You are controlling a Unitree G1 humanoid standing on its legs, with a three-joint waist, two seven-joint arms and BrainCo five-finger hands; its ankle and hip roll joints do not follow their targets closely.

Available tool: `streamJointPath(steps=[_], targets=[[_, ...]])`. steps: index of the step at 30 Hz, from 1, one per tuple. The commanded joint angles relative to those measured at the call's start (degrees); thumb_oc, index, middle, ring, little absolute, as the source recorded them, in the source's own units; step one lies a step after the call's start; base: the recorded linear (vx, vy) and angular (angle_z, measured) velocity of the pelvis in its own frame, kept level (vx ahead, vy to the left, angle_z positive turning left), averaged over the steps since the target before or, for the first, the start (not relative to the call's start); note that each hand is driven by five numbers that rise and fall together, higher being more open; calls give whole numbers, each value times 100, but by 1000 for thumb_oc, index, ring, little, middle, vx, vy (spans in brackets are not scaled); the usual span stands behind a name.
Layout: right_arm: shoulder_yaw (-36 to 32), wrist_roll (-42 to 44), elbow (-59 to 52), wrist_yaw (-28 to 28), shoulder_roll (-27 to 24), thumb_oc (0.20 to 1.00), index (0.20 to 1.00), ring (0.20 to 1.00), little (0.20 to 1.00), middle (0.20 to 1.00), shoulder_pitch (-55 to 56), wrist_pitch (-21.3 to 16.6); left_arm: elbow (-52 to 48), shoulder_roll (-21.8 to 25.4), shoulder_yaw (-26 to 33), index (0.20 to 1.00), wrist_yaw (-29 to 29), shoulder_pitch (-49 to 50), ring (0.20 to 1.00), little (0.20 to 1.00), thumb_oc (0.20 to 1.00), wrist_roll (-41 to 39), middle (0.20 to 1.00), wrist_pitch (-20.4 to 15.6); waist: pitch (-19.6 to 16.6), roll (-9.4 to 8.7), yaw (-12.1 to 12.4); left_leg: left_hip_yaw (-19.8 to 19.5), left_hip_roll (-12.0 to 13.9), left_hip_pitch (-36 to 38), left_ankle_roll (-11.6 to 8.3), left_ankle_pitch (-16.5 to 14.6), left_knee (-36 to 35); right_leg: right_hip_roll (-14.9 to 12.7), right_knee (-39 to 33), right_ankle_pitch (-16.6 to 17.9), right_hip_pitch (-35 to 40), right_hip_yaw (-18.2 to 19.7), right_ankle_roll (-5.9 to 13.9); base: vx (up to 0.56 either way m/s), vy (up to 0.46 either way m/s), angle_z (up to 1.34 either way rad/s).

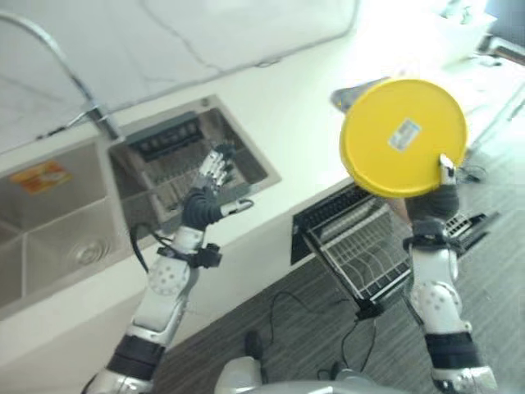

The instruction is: Place the dishes in the dishwasher.

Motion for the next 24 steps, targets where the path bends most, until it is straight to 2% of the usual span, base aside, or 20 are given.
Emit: streamJointPath(steps=[1, 6, 7, 8, 11, 12, 13, 17, 20, 24], targets=[[-145, 116, -551, 622, -44, 200, 200, 200, 200, 200, -667, -366, -145, 72, 155, 1000, -116, -130, 1000, 1000, 1000, 126, 1000, -195, -390, -15, 77, -32, 137, 297, -153, -636, 160, -142, 371, 47, -397, 7, 187, -52, -149, -35], [-240, 20, -640, 520, -31, 200, 200, 200, 200, 200, -572, -536, -210, -18, 114, 1000, -219, -236, 1000, 1000, 1000, 154, 1000, -101, -440, -14, -117, 55, 145, 405, -150, -748, 244, -65, 325, 78, -421, 175, 159, -29, -132, -22], [-406, -13, -703, 351, -22, 200, 200, 200, 200, 200, -433, -573, -243, -57, 125, 1000, -342, -252, 1000, 1000, 1000, 147, 1000, 8, -467, 13, -272, 95, 159, 491, -173, -780, 239, -3, 288, 102, -428, 299, 153, 13, -213, -43], [-453, -77, -706, 307, -26, 200, 200, 200, 200, 200, -415, -568, -240, -64, 119, 1000, -377, -254, 1000, 1000, 1000, 152, 1000, 37, -470, 19, -303, 98, 160, 509, -179, -788, 238, 9, 275, 111, -428, 327, 152, 42, -237, -41], [-437, -848, -570, -87, -135, 200, 200, 200, 200, 200, -400, -498, -244, -73, 8, 1000, -282, -321, 1000, 1000, 1000, 145, 1000, 91, -450, 64, -407, 122, 168, 574, -200, -835, 261, 40, 258, 121, -443, 418, 137, 68, -107, -32], [-368, -1396, -400, -319, -216, 200, 200, 200, 200, 200, -418, -375, -233, -99, -36, 1000, -249, -338, 1000, 1000, 1000, 88, 1000, 70, -413, 99, -444, 141, 171, 576, -214, -866, 301, 34, 262, 123, -468, 454, 131, 97, -68, -37], [-293, -2097, -102, -610, -273, 200, 200, 200, 200, 200, -437, -384, -213, -122, -98, 1000, -257, -371, 1000, 1000, 1000, 89, 1000, 78, -359, 133, -456, 122, 157, 559, -219, -895, 318, 18, 267, 125, -509, 481, 130, 94, -55, -31], [-126, -3416, 721, -841, -483, 200, 200, 200, 200, 200, -655, -253, -252, -87, -248, 1000, -226, -455, 1000, 1000, 1000, 223, 1000, 10, -218, 212, -413, 45, 111, 460, -217, -925, 345, -55, 329, 135, -672, 475, 143, 22, -3, -16], [-92, -3990, 1143, -777, -810, 200, 200, 200, 200, 200, -965, -178, -211, -19, -316, 1000, -203, -622, 1000, 1000, 1000, 213, 1000, -34, -110, 274, -369, -5, 87, 317, -228, -935, 392, -133, 416, 143, -852, 458, 160, -62, 15, 2], [-57, -4187, 1745, -654, -1211, 200, 200, 200, 200, 200, -1574, 129, -131, 34, -412, 1000, -166, -923, 1000, 1000, 1000, 205, 1000, -40, 86, 353, -309, -106, 26, 86, -233, -958, 490, -246, 568, 167, -1116, 452, 188, -99, 50, 6]])
